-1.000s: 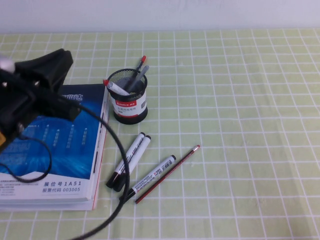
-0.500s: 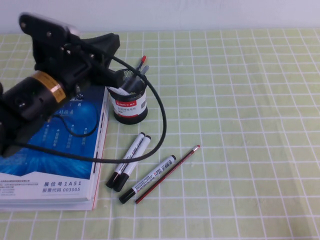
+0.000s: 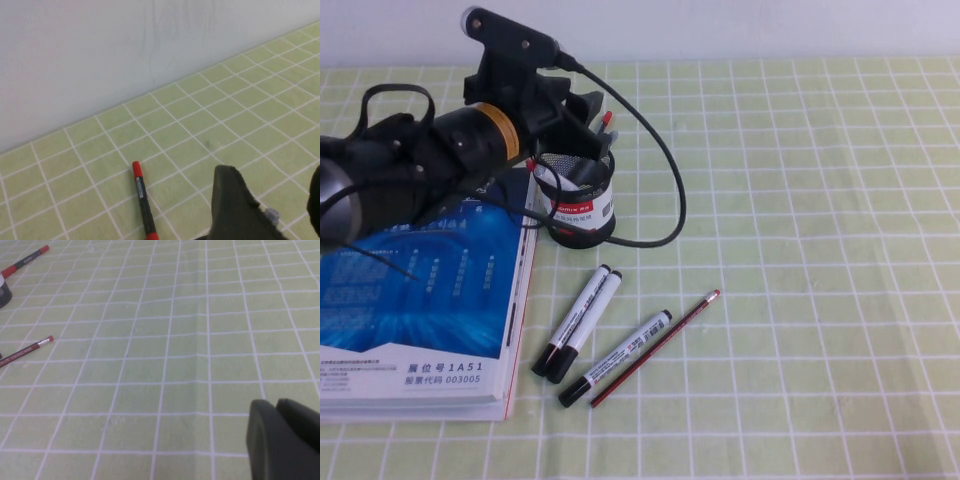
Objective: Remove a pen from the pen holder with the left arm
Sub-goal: Pick up the pen from the pen holder
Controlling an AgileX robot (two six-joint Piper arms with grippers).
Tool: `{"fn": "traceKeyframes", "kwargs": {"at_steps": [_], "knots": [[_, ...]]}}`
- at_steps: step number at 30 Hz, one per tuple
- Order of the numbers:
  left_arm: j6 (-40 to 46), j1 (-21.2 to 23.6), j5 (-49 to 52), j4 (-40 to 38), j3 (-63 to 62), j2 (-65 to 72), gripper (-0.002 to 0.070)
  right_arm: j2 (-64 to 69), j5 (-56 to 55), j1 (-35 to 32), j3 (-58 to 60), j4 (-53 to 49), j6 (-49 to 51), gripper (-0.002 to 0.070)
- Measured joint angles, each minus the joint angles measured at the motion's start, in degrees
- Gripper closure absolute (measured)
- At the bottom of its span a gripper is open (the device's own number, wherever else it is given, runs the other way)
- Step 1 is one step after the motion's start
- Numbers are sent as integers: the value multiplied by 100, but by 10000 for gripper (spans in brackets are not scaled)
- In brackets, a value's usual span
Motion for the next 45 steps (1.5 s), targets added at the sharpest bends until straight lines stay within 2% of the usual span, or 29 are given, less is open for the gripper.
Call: {"fn": "traceKeyframes", "kwargs": {"at_steps": [7, 17, 24, 45], "knots": [[-476, 0, -135, 565, -193, 397, 383, 0, 0, 0, 0, 0, 0, 691], [-542, 0, -461, 744, -201, 574, 383, 0, 0, 0, 0, 0, 0, 691], [-484, -41, -633, 1252, -206, 770, 383, 0, 0, 0, 0, 0, 0, 691], [-242, -54, -284, 1239, -737, 1284, 382, 0, 0, 0, 0, 0, 0, 691]]}}
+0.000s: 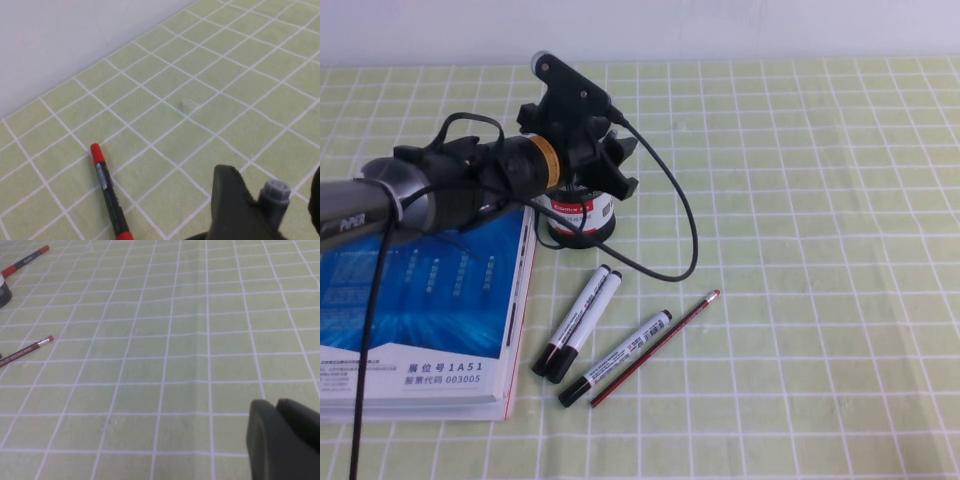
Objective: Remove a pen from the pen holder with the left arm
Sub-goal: Pick up the pen from the pen holder
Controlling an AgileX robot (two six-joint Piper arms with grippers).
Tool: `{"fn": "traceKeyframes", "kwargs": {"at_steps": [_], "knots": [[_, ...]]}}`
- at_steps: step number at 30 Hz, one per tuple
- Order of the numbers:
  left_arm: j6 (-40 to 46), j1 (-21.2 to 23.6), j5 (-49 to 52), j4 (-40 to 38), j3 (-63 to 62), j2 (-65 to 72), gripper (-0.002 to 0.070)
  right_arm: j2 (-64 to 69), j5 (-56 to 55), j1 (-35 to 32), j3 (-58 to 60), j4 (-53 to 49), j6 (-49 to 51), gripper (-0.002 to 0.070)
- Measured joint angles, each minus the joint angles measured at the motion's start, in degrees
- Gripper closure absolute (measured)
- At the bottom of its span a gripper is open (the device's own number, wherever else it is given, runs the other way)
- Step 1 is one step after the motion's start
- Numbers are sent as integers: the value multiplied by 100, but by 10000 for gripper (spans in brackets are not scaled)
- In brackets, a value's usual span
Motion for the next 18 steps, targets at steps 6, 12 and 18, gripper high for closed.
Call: {"fn": "traceKeyframes", "kwargs": {"at_steps": [6, 12, 18], "knots": [[0, 0, 96, -25, -86, 83, 412, 0, 0, 0, 0, 0, 0, 691], [30, -9, 185, -25, -102, 83, 603, 0, 0, 0, 0, 0, 0, 691], [94, -9, 212, -25, -130, 83, 633, 0, 0, 0, 0, 0, 0, 691]]}}
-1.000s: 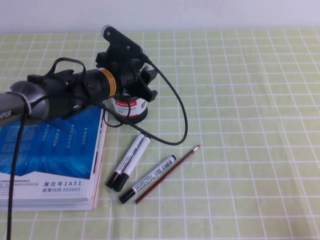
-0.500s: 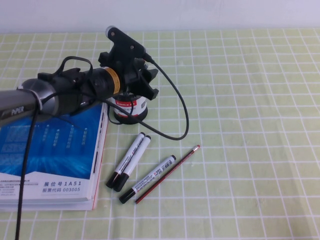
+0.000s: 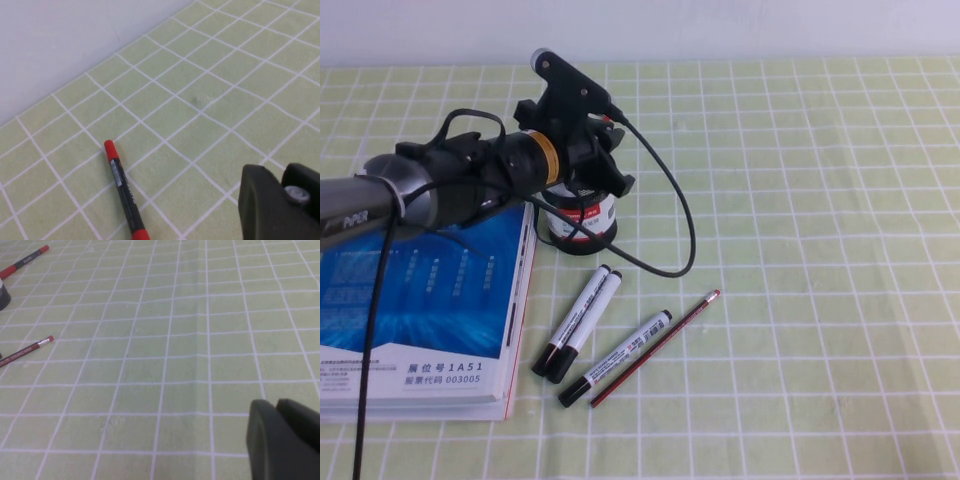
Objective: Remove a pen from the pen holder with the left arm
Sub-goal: Pick up the pen from the pen holder, then place the pen on the table
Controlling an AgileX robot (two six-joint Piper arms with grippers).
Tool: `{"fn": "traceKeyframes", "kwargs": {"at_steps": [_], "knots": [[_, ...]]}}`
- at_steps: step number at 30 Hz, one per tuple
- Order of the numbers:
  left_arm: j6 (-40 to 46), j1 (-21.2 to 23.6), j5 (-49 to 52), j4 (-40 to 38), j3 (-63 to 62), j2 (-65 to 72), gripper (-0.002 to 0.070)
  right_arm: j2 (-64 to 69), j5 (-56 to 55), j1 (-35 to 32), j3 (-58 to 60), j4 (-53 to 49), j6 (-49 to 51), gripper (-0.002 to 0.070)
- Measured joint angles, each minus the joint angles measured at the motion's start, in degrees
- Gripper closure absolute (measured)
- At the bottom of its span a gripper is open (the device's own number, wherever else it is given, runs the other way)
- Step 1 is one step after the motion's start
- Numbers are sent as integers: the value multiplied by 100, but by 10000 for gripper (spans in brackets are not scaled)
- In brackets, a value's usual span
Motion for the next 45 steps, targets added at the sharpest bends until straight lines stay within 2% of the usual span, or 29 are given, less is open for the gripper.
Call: {"fn": "traceKeyframes", "kwargs": {"at_steps": [11, 24, 29, 39, 45], "knots": [[-50, 0, -23, -114, 0, -387, 636, 0, 0, 0, 0, 0, 0, 691], [-1062, 0, 40, -148, 142, -1601, 637, 0, 0, 0, 0, 0, 0, 691], [-1155, 0, -346, -325, 791, -2314, 637, 0, 0, 0, 0, 0, 0, 691], [-948, 0, -1205, -1318, 2546, -3712, 637, 0, 0, 0, 0, 0, 0, 692], [-836, 0, -1661, -1732, 3480, -3981, 637, 0, 0, 0, 0, 0, 0, 691]]}}
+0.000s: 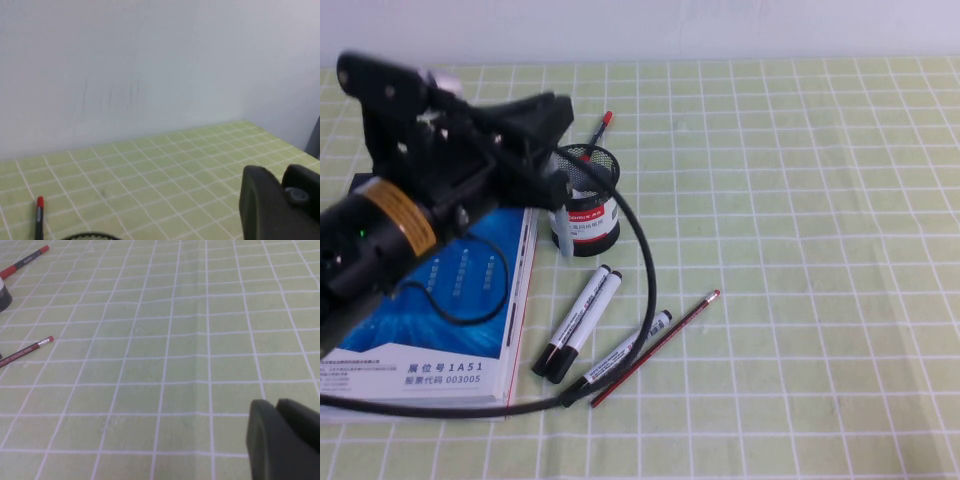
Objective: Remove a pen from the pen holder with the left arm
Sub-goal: Place the pen on the table
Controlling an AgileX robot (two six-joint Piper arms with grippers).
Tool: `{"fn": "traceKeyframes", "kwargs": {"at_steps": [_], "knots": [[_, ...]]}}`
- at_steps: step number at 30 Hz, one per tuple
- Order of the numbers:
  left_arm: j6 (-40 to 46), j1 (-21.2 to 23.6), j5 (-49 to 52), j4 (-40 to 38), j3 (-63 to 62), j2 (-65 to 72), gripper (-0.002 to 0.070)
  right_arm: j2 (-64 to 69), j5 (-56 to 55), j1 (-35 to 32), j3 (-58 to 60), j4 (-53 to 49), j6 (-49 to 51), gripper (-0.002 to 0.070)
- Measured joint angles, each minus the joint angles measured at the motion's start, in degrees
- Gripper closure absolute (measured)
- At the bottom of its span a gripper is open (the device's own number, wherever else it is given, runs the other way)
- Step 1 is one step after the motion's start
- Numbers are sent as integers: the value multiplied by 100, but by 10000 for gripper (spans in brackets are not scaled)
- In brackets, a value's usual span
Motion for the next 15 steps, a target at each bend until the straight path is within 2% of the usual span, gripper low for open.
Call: {"fn": "traceKeyframes", "kwargs": {"at_steps": [8, 15], "knots": [[29, -66, -315, -56, 563, 109, 637, 0, 0, 0, 0, 0, 0, 691], [55, -129, -727, -66, 770, 743, 637, 0, 0, 0, 0, 0, 0, 691]]}}
